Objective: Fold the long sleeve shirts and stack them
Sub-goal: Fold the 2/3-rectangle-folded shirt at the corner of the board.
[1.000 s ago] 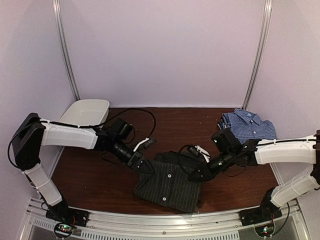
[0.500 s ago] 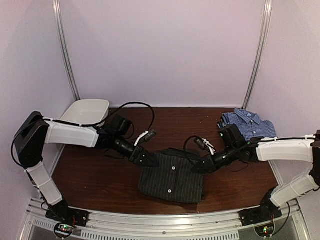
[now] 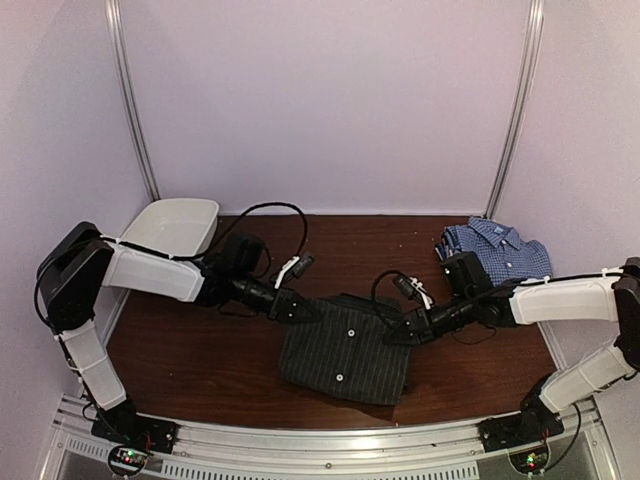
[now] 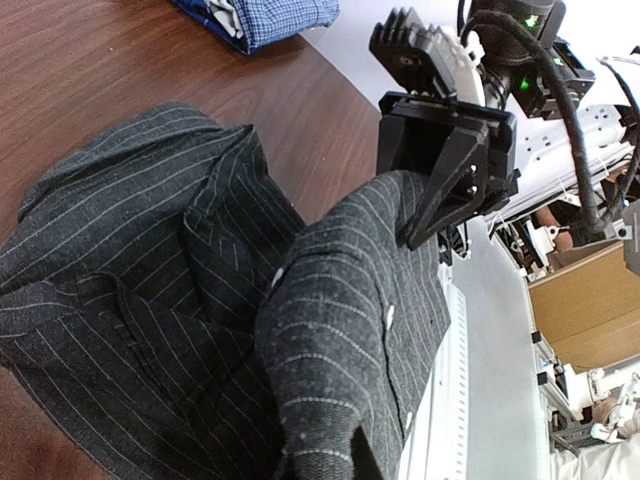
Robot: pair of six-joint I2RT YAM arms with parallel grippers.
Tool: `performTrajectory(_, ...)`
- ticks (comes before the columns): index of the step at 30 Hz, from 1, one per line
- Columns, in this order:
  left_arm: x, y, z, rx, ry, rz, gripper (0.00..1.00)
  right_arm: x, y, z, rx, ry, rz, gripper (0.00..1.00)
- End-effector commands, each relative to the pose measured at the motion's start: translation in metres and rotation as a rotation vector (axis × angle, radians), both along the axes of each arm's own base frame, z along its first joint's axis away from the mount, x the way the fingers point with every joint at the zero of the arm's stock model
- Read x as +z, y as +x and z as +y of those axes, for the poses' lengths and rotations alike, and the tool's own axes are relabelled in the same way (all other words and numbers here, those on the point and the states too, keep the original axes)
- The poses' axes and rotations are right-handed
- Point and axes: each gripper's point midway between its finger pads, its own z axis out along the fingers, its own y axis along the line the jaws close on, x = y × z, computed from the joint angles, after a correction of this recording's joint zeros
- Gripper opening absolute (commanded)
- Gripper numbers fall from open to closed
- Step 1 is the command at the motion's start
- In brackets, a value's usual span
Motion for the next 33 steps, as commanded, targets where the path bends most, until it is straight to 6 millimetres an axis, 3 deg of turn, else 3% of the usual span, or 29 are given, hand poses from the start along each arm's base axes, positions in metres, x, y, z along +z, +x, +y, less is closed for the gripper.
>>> performTrajectory(1, 0.030, 0.006, -0.004, 0.028, -0.096, -0.040, 0.00, 0.001, 0.008, -0.005, -0.049, -0.003, -0.051, 0.42)
performTrajectory(4, 0.039, 0.004, -0.004, 0.029, -0.119, -0.024, 0.00, -0.002, 0.008, -0.009, -0.065, -0.019, -0.067, 0.64)
performTrajectory(6, 0.044, 0.003, -0.005, 0.028, -0.133, -0.014, 0.00, -0.001, 0.010, -0.010, -0.071, -0.011, -0.090, 0.70)
performTrajectory(14, 0.055, 0.001, -0.007, 0.024, -0.170, 0.017, 0.00, -0.008, 0.004, -0.007, -0.052, 0.006, -0.134, 0.80)
performTrajectory(20, 0.049, 0.001, -0.007, 0.024, -0.169, 0.046, 0.00, -0.008, 0.005, 0.000, -0.038, 0.010, -0.211, 0.83)
performTrajectory(28, 0.047, 0.002, -0.007, 0.039, -0.174, 0.058, 0.00, -0.008, -0.009, 0.020, 0.061, 0.000, -0.272, 0.81)
performTrajectory(31, 0.051, 0.003, -0.007, 0.044, -0.183, 0.053, 0.00, -0.011, -0.015, 0.022, 0.084, 0.003, -0.261, 0.67)
performTrajectory(33, 0.054, 0.002, -0.007, 0.044, -0.193, 0.044, 0.00, -0.008, -0.018, 0.022, 0.095, 0.017, -0.257, 0.50)
